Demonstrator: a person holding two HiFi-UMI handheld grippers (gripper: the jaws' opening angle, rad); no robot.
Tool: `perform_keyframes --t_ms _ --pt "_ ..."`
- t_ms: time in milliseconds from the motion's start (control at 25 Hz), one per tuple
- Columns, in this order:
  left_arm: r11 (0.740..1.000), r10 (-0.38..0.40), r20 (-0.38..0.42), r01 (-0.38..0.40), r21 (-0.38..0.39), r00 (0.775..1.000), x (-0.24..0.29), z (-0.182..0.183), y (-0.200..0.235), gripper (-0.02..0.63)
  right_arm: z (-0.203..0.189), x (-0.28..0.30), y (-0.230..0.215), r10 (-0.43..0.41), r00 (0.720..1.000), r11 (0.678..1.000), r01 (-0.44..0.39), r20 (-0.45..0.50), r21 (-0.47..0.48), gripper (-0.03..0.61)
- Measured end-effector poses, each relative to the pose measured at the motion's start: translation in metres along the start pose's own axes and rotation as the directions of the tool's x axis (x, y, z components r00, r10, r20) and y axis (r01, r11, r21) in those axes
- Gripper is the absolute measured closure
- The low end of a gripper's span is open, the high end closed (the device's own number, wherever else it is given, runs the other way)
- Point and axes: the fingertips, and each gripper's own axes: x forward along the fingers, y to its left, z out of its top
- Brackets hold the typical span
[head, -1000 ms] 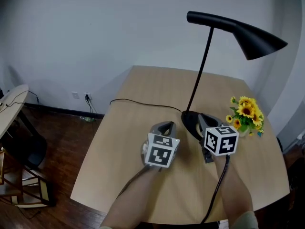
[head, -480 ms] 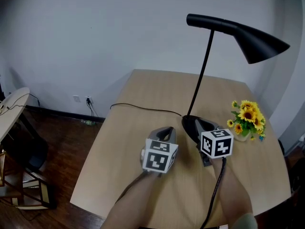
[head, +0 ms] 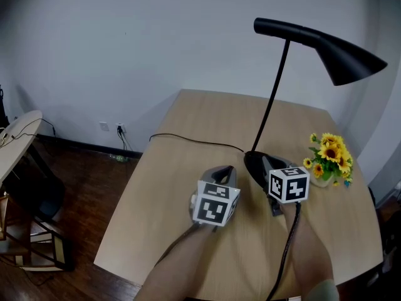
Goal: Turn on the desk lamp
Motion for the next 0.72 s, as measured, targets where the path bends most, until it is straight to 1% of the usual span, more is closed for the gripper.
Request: perform_keyframes --t_ms 400,560,720 --pt "1.0 -0.007 -0.002 0.007 -0.02 1.0 0.0 -0.001 0.0 0.614 -0.011 0.024 -0.005 0.008 0.993 0.999 -0.012 -0.114 -0.039 0.578" --pt "1.0 -0.006 -0.002 0.006 -0.025 1.0 -0.001 -0.001 0.0 0.614 -0.015 0.033 -0.005 -0.002 0.985 0.997 -0.012 -0.172 -0.081 0.578" --pt "1.0 -0.006 0.0 0.006 -0.019 1.0 0.0 0.001 0.001 0.614 -0.012 0.038 -0.006 -0.014 0.984 0.994 -0.005 -0.178 -0.105 0.578"
